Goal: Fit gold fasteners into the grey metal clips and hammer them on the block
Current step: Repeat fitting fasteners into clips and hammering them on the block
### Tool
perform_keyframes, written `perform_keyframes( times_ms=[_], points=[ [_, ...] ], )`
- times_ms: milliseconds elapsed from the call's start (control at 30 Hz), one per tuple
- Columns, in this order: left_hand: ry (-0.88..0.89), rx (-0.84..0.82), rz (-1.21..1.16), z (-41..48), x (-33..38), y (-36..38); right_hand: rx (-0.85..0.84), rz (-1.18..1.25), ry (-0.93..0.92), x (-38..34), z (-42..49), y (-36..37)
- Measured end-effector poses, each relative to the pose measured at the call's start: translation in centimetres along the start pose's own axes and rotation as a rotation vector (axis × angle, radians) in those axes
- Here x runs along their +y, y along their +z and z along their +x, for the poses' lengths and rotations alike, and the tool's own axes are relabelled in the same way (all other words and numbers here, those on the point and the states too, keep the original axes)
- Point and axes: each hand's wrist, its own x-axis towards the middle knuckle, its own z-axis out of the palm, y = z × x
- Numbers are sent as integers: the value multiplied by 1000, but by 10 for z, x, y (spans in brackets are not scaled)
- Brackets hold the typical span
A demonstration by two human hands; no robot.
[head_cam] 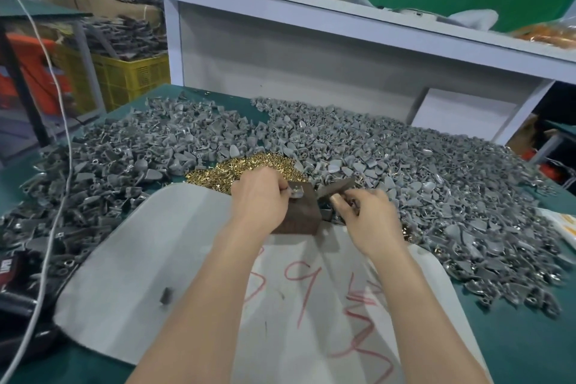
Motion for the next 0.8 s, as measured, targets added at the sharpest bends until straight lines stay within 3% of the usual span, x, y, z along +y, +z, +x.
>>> perform_keyframes(
  times_ms=[67, 133, 200, 267, 333, 367, 433, 467, 567, 633, 800],
  points=[
    [49, 13, -19, 1, 1, 2, 88, 107, -141, -14, 0, -4],
    [106, 29, -42, 2, 2, 5, -21, 286, -262, -34, 4, -4],
    [131, 58, -95, 4, 1, 6, -118, 367, -270, -48, 13, -2],
    [86, 144, -210, 6, -1, 4, 44, 451, -157, -52, 30, -7],
    [-7, 293, -427, 8, -3, -2, 274, 592, 64, -48, 51, -17],
    [-61, 376, -558, 8, -4, -6, 308, 590, 178, -46, 61, -21],
    [-186, 525, -806, 10, -9, -14, 165, 343, 303, -51, 74, -19],
    [-258, 582, -918, 12, -13, -16, 88, 229, 255, -61, 76, -12],
    [-476, 709, -1207, 18, -28, -21, -101, 153, -214, -108, 67, 20],
    [-561, 790, -1282, 22, -37, -24, -236, 146, -434, -146, 60, 42],
    [-620, 884, -1314, 26, -48, -23, -542, -204, -498, -210, 66, 91]
  ],
)
